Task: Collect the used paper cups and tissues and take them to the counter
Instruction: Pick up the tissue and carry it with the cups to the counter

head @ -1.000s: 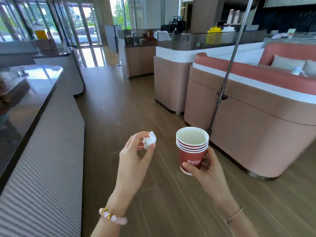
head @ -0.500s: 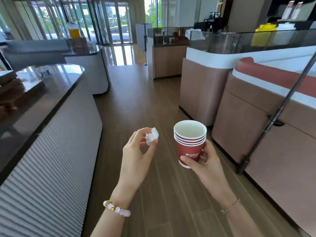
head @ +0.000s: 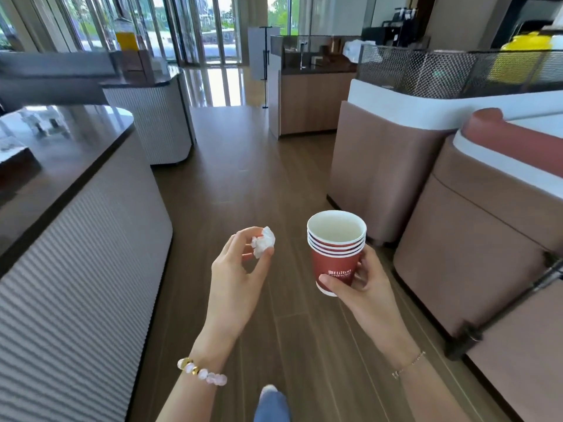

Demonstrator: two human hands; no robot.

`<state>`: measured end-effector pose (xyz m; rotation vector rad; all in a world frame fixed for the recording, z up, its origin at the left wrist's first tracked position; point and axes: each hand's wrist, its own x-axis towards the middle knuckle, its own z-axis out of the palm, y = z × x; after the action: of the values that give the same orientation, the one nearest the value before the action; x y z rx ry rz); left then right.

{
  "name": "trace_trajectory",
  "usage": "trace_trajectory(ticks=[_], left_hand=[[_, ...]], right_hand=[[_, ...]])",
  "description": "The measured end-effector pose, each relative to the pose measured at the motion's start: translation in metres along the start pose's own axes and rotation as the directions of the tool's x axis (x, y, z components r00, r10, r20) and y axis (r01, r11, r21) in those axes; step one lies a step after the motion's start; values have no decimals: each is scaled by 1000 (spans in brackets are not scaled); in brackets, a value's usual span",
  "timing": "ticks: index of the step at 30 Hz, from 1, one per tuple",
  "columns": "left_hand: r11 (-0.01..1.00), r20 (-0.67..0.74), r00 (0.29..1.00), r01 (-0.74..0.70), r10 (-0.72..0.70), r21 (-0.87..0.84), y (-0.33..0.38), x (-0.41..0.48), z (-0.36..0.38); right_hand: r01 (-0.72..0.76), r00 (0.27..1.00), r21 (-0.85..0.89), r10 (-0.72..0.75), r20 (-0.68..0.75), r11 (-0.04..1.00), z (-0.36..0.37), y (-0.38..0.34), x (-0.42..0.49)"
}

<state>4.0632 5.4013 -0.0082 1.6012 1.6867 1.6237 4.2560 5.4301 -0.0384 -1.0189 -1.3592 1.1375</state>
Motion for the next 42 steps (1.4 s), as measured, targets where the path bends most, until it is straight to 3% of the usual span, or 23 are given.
trace_trajectory(ticks=[8,20,31,42], left_hand=[[998,-26,1000,-3,1,-67,-62,182,37],[1000,-6,1000,14,-14,-7,-167,384,85],[998,-39,999,0,3,64,-267,623,146],[1000,-19,1000,18,-17,25,-344,800,209]], right_hand=[[-4,1000,-19,4,-4,1000,41,23,184],[-41,999,-14,41,20,999,100,73,413],[-23,996,-26,26,84,999,159,121,684],[-57,997,-36,58,56,998,181,162,872]])
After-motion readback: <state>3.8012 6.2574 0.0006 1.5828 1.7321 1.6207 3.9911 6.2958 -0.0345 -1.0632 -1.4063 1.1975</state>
